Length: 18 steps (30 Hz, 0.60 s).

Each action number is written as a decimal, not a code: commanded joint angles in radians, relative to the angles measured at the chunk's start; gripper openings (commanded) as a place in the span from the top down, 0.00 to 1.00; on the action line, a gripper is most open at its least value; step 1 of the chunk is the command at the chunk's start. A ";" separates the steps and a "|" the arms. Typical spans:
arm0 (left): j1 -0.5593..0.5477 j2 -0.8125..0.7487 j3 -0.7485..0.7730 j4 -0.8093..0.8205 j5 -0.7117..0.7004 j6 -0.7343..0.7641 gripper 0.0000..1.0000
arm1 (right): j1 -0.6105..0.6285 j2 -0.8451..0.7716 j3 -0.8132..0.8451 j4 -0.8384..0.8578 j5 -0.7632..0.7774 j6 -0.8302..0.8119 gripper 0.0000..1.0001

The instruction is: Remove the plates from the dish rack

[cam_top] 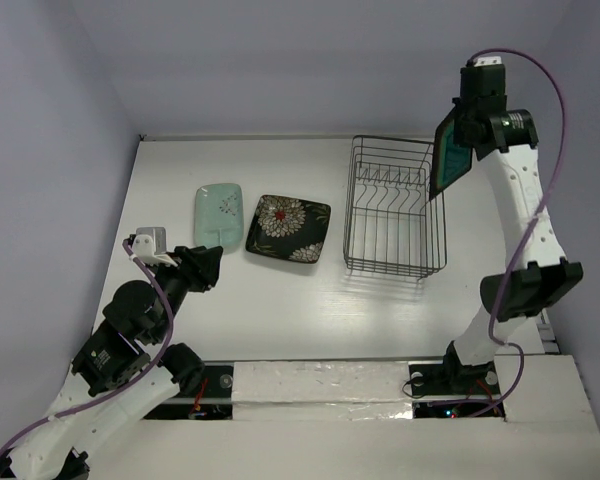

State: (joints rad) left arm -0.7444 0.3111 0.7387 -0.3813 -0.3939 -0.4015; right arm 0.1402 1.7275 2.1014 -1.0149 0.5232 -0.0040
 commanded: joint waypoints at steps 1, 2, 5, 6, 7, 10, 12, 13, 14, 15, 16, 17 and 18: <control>0.005 0.003 -0.009 0.045 -0.005 0.003 0.61 | 0.041 -0.143 0.081 0.134 0.064 0.034 1.00; 0.005 0.006 -0.009 0.045 -0.006 0.003 0.61 | 0.059 -0.160 0.086 0.134 0.063 0.045 1.00; 0.005 0.006 -0.009 0.045 -0.008 0.001 0.61 | 0.097 -0.247 0.048 0.165 -0.006 0.114 1.00; 0.005 0.006 -0.009 0.045 -0.010 0.003 0.61 | 0.137 -0.275 0.014 0.223 -0.053 0.171 1.00; 0.005 0.008 -0.009 0.045 -0.010 0.001 0.60 | 0.162 -0.304 -0.030 0.267 -0.080 0.196 1.00; 0.014 0.008 -0.007 0.045 -0.011 0.000 0.60 | 0.260 -0.397 -0.237 0.454 -0.150 0.338 1.00; 0.014 0.008 -0.007 0.044 -0.013 0.000 0.60 | 0.295 -0.452 -0.422 0.644 -0.222 0.483 1.00; 0.014 0.008 -0.007 0.042 -0.013 0.000 0.60 | 0.323 -0.466 -0.490 0.720 -0.248 0.543 1.00; 0.014 0.006 -0.007 0.042 -0.014 -0.002 0.60 | 0.338 -0.477 -0.551 0.787 -0.262 0.597 1.00; 0.014 0.008 -0.007 0.044 -0.014 -0.003 0.60 | 0.357 -0.482 -0.657 0.915 -0.270 0.695 1.00; 0.014 0.009 -0.007 0.041 -0.014 -0.003 0.60 | 0.377 -0.477 -0.702 0.984 -0.272 0.740 1.00; 0.014 0.010 -0.007 0.039 -0.017 -0.005 0.60 | 0.415 -0.468 -0.737 1.046 -0.273 0.780 1.00; 0.014 0.010 -0.007 0.039 -0.019 -0.005 0.60 | 0.435 -0.456 -0.766 1.144 -0.269 0.852 1.00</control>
State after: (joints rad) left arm -0.7376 0.3111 0.7387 -0.3813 -0.3981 -0.4023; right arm 0.5232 1.2613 1.3926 -0.4164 0.3008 0.5556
